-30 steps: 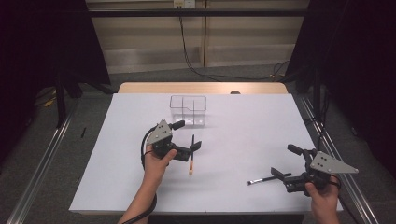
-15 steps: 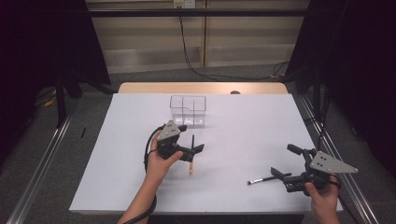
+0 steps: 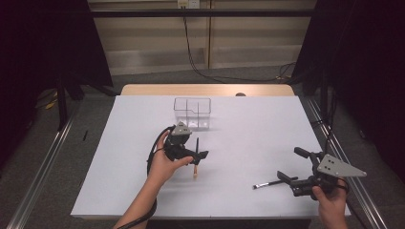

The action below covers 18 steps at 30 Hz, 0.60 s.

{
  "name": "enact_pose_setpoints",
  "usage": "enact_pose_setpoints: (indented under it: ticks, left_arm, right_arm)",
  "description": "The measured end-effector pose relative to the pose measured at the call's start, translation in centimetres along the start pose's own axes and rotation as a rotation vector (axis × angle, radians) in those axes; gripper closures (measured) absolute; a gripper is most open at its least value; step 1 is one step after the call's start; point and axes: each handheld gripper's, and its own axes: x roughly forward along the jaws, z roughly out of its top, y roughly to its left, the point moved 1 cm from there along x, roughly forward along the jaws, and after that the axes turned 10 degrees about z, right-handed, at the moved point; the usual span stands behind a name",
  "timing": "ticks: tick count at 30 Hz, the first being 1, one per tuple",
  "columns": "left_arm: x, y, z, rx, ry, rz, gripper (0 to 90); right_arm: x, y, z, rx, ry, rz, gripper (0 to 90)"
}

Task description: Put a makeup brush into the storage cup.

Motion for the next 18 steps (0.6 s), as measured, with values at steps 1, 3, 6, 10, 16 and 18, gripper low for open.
enact_pose_setpoints:
  ticks: [1, 3, 6, 10, 16, 18]
  left_arm:
    - [0.03, 0.04, 0.07, 0.004, 0.022, 0.008, 0.0]
    - [0.07, 0.02, 0.14, 0.002, 0.03, 0.013, 0.0]
    - [0.17, 0.01, 0.35, -0.01, 0.084, 0.014, 0.0]
    - [0.43, -0.06, 0.48, -0.021, 0.139, 0.014, 0.0]
    - [0.86, -0.14, 0.71, -0.034, 0.222, 0.027, 0.0]
    - [0.95, -0.15, 0.72, -0.046, 0.243, 0.026, 0.0]
  right_arm:
    - [0.0, 0.0, 0.0, -0.001, -0.001, -0.001, 0.0]
    - [-0.02, 0.0, 0.01, 0.0, 0.0, 0.0, 0.0]
    - [-0.02, -0.02, 0.0, -0.002, 0.001, 0.0, 0.0]
    - [0.01, -0.01, -0.01, -0.002, 0.002, 0.0, 0.0]
    - [-0.04, -0.06, -0.01, -0.004, 0.004, -0.001, 0.0]
    - [-0.08, -0.07, 0.0, -0.003, 0.003, -0.002, 0.0]
